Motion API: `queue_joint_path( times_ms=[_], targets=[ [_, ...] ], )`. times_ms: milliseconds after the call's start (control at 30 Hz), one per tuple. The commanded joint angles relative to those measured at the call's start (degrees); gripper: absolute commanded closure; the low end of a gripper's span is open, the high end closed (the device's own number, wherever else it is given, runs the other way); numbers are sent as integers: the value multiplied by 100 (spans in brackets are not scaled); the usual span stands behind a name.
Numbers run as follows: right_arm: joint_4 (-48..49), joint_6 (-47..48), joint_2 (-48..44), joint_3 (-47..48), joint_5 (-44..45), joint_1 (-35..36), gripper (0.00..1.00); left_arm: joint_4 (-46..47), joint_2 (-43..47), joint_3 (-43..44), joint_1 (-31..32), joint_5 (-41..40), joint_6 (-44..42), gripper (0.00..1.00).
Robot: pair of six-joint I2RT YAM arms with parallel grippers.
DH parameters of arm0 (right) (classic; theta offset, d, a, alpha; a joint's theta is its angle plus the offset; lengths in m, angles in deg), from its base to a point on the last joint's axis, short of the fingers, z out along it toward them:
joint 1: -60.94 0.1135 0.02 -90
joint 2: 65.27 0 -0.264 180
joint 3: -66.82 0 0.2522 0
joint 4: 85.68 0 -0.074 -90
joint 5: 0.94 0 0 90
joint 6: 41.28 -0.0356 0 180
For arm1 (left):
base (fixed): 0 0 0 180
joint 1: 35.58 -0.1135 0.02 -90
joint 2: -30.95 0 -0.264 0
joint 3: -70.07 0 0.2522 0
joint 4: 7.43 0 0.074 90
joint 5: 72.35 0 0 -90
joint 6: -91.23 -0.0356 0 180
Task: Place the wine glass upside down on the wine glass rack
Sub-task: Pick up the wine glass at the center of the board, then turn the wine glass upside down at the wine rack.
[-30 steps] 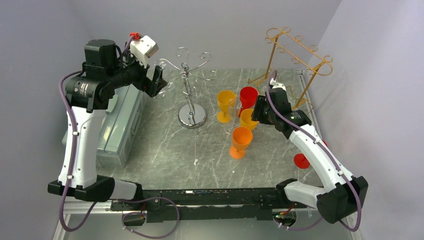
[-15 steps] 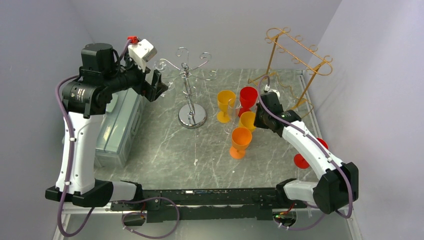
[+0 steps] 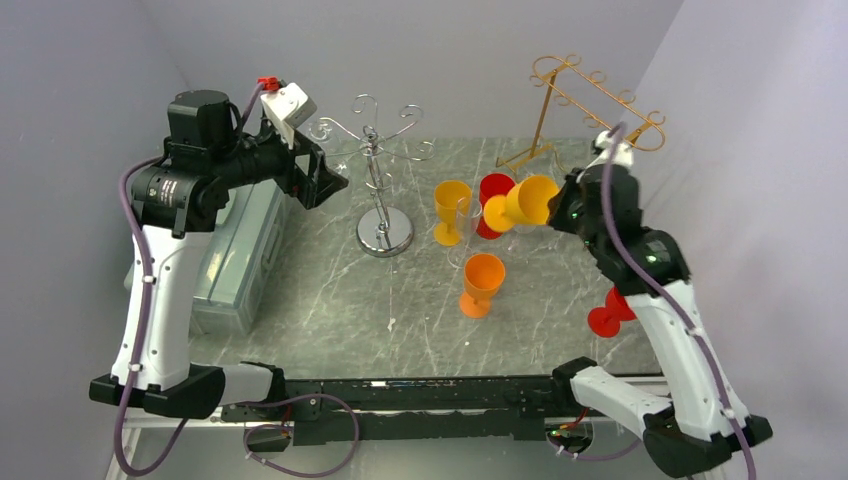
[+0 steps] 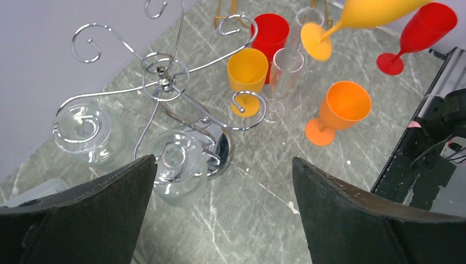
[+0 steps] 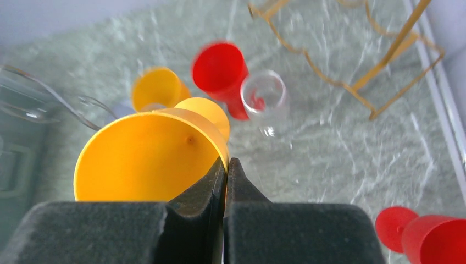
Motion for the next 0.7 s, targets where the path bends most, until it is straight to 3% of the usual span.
queue_joint_path(
  times_ms=[0,133,233,400,500,667],
  targets=[
    [-653,266,-188,1341,-31,-12,100,465,173,-42,8,514,336,1],
    [-81,229,-338,1951,-1033,-12,100,676,266,-304,8,724,471,1],
    [1060,-63,-475,1630,-2156,-9,100,876,329,-493,8,864,662,1],
    [2684,-650,-130,1132,-3311,5,100,1022,286,-509,25,973,862,1],
    [3570,-888,41,933,-3427,165,100,1027,187,-396,51,963,992,1],
    [3915,-843,465,1048,-3268,626,100,1045,6,-332,113,957,1125,2]
  ],
)
